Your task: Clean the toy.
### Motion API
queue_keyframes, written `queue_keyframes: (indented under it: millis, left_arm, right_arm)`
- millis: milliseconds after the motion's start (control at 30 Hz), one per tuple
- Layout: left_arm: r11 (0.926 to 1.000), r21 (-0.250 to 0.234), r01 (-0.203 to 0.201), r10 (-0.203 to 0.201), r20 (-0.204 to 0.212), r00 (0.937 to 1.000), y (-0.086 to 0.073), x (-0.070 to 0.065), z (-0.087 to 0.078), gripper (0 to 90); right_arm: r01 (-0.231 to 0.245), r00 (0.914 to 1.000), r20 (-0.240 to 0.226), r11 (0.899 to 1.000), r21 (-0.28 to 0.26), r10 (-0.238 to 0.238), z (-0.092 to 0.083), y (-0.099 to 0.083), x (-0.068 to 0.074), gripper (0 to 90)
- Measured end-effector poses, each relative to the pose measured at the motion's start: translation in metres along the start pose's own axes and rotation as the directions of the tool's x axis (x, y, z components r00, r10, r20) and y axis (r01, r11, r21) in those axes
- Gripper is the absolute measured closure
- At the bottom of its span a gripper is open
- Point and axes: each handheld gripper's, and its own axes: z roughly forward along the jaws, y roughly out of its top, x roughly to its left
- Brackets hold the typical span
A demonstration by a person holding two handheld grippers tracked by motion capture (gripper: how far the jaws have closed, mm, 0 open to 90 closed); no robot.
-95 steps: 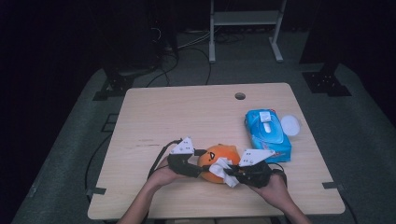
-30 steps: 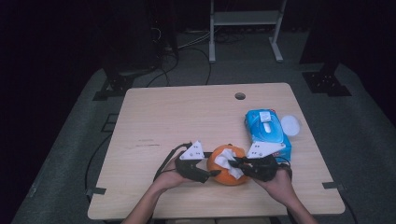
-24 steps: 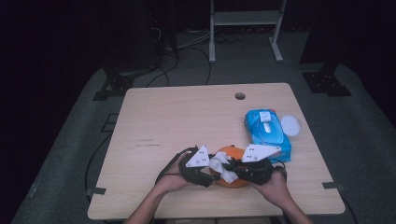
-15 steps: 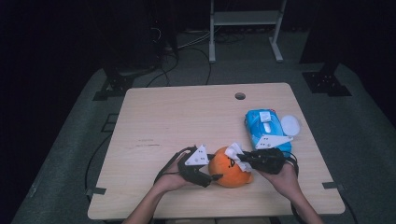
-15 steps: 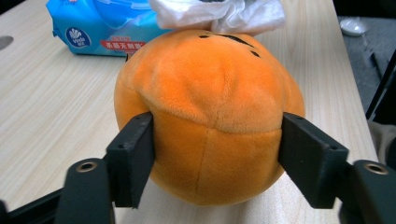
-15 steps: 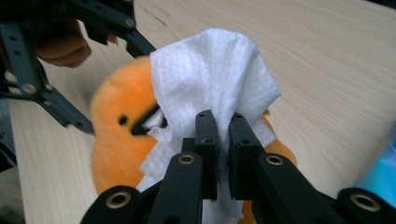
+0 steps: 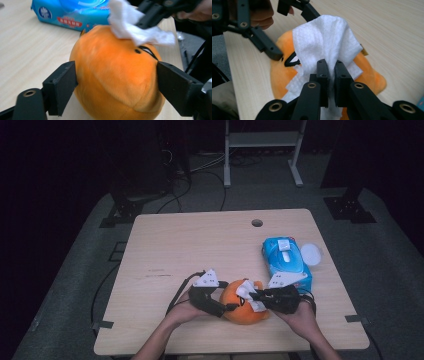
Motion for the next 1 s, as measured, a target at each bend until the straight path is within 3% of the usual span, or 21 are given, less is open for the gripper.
queue_keyframes:
  millis: [33,100,233,267,367,500,600,667,800,900,1000]
  left_arm:
    - [1.0000,0.000,0.000,0.000,0.000,1.0000,0.000,0.000,0.000,16.1]
    - [0.9992,-0.013,0.038,-0.037,0.041,0.9985,0.001,0.000,0.000,16.0]
    - [0.9997,0.011,0.023,-0.024,0.039,0.9990,0.003,-0.004,0.003,15.2]
    - [0.9995,0.029,0.011,-0.012,0.048,0.9988,0.000,-0.005,0.005,16.6]
    - [0.9989,0.040,-0.023,0.022,0.041,0.9989,-0.001,-0.006,0.004,23.1]
    - [0.9962,0.036,-0.080,0.078,0.053,0.9956,-0.001,-0.011,0.004,26.5]
    - [0.9959,0.038,-0.082,0.080,0.050,0.9955,0.000,-0.010,0.004,25.9]
    - [0.9974,0.042,-0.058,0.056,0.054,0.9970,0.001,-0.007,0.003,20.6]
    - [0.9978,0.065,0.012,-0.016,0.070,0.9974,0.003,-0.004,0.004,9.3]
    - [0.9920,0.107,0.067,-0.077,0.095,0.9925,-0.001,-0.003,0.011,5.8]
    - [0.9900,0.105,0.094,-0.106,0.116,0.9876,-0.003,-0.001,0.012,7.8]
  right_arm:
    - [0.000,1.0000,0.000,1.000,0.000,0.000,0.000,0.000,0.000,83.6]
    - [-0.002,1.0000,-0.005,1.000,0.005,0.002,-0.003,-0.003,0.006,83.6]
    - [0.005,0.9997,-0.025,1.000,0.018,-0.005,-0.006,-0.007,0.013,83.7]
    - [0.012,0.9990,-0.044,0.999,0.031,-0.010,-0.007,-0.006,0.014,83.6]
    - [0.023,0.9989,-0.043,0.999,0.024,-0.022,-0.008,-0.002,0.014,83.6]
    - [0.021,0.9998,0.000,1.000,-0.015,-0.021,-0.012,0.005,0.008,83.6]
    - [-0.013,0.9999,0.001,1.000,-0.012,0.013,-0.008,0.005,-0.004,83.5]
    - [-0.026,0.9995,-0.019,1.000,-0.001,0.026,-0.004,0.002,-0.006,83.5]
    - [-0.001,0.9997,-0.023,1.000,0.007,0.001,-0.002,0.000,0.002,83.5]
    - [0.013,0.9995,-0.029,1.000,0.010,-0.012,-0.003,0.000,0.007,83.5]
    - [0.022,0.9995,-0.023,1.000,0.013,-0.022,-0.003,-0.001,0.010,83.5]
